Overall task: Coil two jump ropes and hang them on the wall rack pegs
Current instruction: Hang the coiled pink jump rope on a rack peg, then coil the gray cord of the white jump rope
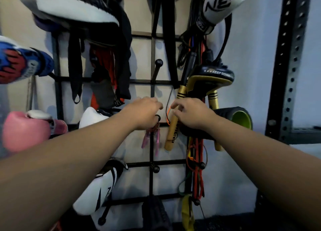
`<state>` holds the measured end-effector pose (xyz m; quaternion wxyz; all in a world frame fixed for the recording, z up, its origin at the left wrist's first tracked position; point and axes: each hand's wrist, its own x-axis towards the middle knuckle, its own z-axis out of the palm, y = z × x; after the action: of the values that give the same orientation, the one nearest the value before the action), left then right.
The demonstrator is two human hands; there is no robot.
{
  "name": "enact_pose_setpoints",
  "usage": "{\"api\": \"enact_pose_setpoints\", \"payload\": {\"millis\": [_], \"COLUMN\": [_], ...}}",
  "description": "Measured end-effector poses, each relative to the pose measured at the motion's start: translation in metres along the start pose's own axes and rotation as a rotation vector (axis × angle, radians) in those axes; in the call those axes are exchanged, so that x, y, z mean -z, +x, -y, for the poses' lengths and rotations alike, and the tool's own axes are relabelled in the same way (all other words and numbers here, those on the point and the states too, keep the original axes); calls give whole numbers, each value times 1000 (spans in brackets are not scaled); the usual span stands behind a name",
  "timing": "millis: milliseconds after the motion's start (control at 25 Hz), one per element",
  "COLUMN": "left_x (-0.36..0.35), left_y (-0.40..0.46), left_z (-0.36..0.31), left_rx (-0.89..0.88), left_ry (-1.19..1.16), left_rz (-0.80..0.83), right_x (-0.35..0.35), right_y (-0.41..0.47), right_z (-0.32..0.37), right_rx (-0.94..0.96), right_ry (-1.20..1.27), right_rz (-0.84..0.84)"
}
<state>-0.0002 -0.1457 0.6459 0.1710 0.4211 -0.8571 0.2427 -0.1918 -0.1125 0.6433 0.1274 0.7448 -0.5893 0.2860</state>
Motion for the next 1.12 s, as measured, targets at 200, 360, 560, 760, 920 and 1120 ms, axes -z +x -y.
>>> {"api": "enact_pose_setpoints", "payload": {"millis": [200,360,560,760,920,1120], "left_x": [68,69,4,-93,-182,-296], "left_y": [-68,-108,-141,-169,-206,-266], "left_z": [-73,-122,-202,-305,-402,-498], "left_rx": [-165,-197,-332,-437,-506,-498], "left_ry": [34,-145,-315,-434,-540,-649], "left_rz": [36,53,144,360,575,822], "right_x": [73,87,53,-10,-75,-166], "right_y": [-111,-192,-294,-408,-510,-628], "right_z": [35,30,-9,-66,-125,-181], "right_rx": [3,-50,-172,-311,-485,-590], "right_ry": [-192,-231,-194,-172,-138,-142], "right_rz": [89,120,222,390,601,912]}}
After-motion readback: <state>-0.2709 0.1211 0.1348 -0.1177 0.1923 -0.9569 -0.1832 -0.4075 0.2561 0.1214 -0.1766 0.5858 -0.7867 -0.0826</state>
